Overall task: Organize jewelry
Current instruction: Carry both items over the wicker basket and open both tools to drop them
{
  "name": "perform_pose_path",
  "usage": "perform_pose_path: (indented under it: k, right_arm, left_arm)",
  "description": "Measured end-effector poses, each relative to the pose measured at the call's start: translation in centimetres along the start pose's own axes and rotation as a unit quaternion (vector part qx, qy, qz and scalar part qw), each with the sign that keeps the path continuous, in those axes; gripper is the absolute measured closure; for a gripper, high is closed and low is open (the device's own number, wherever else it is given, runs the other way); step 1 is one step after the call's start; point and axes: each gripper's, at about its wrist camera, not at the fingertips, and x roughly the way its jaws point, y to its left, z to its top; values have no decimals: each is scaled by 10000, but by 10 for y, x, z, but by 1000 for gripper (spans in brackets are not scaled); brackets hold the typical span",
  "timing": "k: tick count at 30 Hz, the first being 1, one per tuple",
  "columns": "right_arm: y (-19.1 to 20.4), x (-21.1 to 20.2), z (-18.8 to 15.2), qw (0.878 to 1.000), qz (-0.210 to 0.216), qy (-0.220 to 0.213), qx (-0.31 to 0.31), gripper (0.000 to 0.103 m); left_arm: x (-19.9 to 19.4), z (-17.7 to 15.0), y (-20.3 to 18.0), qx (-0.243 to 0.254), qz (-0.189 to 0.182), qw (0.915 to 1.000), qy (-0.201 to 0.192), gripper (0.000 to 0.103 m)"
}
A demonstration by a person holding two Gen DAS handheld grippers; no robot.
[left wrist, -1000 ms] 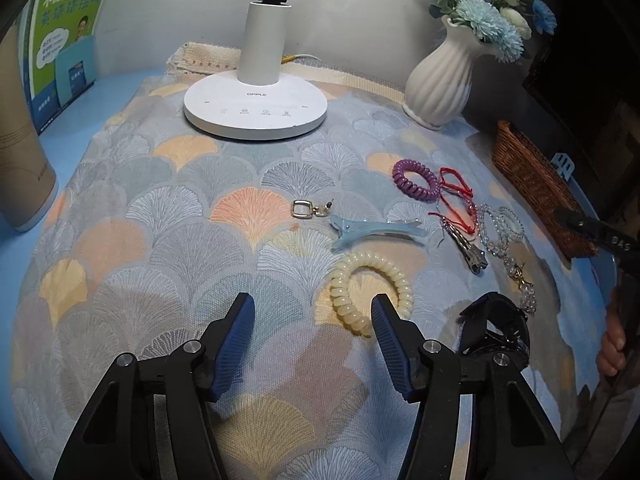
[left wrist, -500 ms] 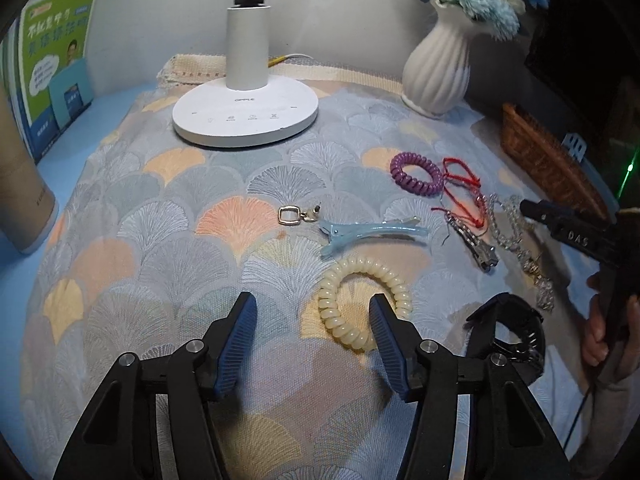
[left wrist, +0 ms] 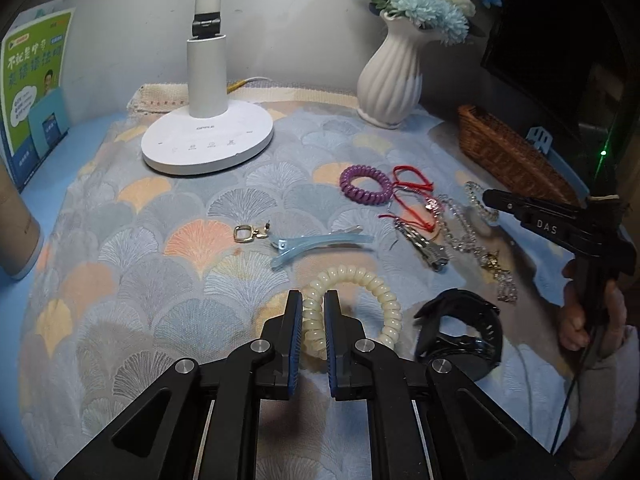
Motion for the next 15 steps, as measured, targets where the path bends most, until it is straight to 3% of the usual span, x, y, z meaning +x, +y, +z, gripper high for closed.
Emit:
perform_pose_path:
  k: [5,9,15]
  right_arm:
    - [-5,-21,-1,9993,5,-324,171,92]
    - [-10,-64,-1,9978,26,-541,395,92]
    - [-56,-148,17,9925,-751,-821,514,92]
  left_arm:
    - [-31,8,-14,52,-359,9991,-241,93]
    - [-54,34,-35,343,-535,9971,-421,93]
    - [-55,105,-118,1007,-836,9904,-447,93]
